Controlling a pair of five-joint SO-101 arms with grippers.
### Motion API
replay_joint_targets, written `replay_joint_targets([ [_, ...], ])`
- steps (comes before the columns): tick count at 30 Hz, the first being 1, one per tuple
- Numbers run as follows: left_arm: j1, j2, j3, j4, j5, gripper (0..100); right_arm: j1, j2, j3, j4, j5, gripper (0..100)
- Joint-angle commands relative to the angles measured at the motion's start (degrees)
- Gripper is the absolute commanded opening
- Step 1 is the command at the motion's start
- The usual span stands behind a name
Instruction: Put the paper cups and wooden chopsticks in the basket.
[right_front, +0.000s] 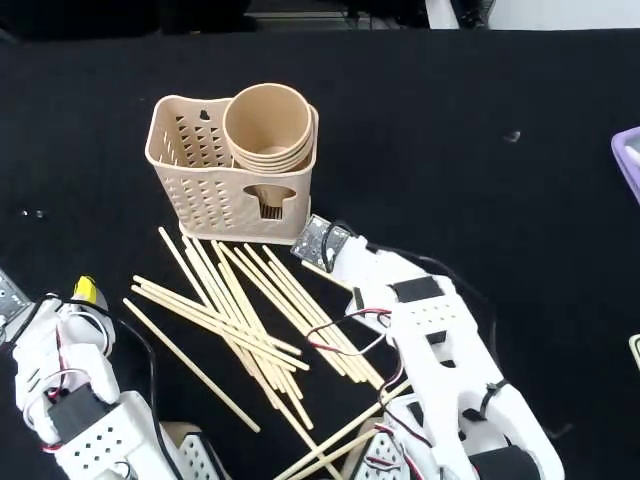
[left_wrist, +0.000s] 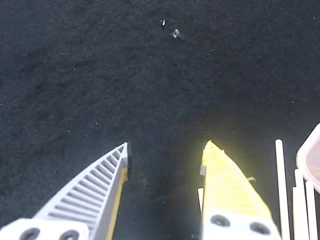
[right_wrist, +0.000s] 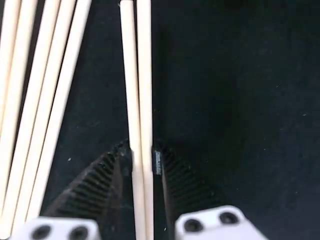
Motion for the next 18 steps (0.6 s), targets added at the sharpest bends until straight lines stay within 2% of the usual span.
replay_joint_targets([
  [1,-0.04,-0.26,-1.36,-1.14,0.44,24,1.49,-1.8,0.22,-1.23,0.35,6.7],
  [11,-0.04,-0.26,-1.36,-0.97,0.35,24,1.49,10.59,-4.53,-0.88,0.53,9.2],
  [18,-0.04,-0.26,-1.36,-0.88,0.26,24,1.49,18.95,-11.82,4.04,0.7,9.5],
])
